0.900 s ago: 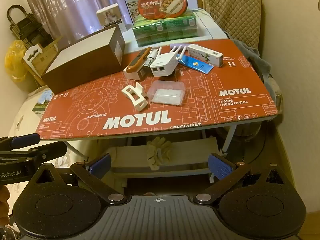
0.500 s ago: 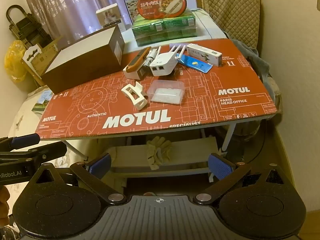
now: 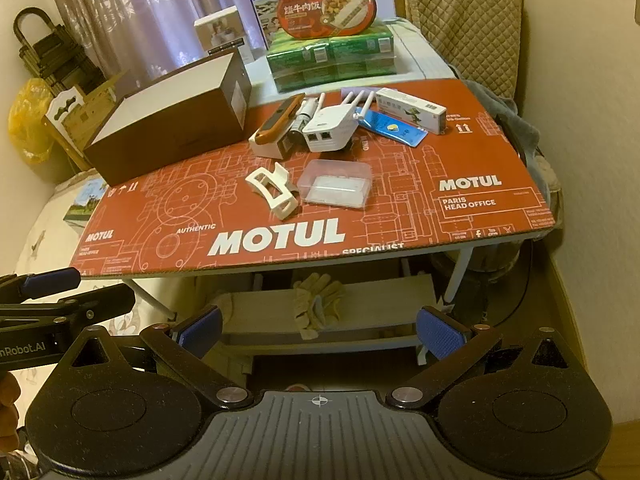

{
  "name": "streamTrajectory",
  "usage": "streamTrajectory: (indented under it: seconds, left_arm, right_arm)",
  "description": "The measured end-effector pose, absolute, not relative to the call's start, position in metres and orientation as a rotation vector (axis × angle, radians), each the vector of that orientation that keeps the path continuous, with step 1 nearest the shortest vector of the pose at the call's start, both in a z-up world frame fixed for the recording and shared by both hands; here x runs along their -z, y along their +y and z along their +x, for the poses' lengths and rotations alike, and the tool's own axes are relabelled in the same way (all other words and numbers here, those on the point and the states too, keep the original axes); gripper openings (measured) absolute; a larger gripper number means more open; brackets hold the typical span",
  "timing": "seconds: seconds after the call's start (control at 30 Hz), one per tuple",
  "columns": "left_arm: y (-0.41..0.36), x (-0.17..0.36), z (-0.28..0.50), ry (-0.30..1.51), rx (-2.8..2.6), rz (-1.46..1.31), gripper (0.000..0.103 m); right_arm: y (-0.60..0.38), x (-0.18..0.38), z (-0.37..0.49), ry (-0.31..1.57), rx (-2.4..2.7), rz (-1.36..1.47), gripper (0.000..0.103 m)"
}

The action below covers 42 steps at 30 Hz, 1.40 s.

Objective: Organize rigid objects

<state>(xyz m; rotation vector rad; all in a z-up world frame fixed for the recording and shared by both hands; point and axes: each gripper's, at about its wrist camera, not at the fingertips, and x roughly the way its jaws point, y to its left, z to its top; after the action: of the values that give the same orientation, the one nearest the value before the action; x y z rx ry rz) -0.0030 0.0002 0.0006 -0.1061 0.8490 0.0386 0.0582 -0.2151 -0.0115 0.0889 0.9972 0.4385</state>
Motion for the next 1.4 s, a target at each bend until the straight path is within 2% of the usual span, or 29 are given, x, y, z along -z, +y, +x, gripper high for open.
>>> streamTrajectory:
  seconds: [1.4]
  left_arm:
    - [0.0032,0.0041,-0.0024,0.859,-0.034,-0.099,0.088]
  right_arm:
    - [-0.2174,0.0129,0.06,0.998,-0.439,0.093,0.101]
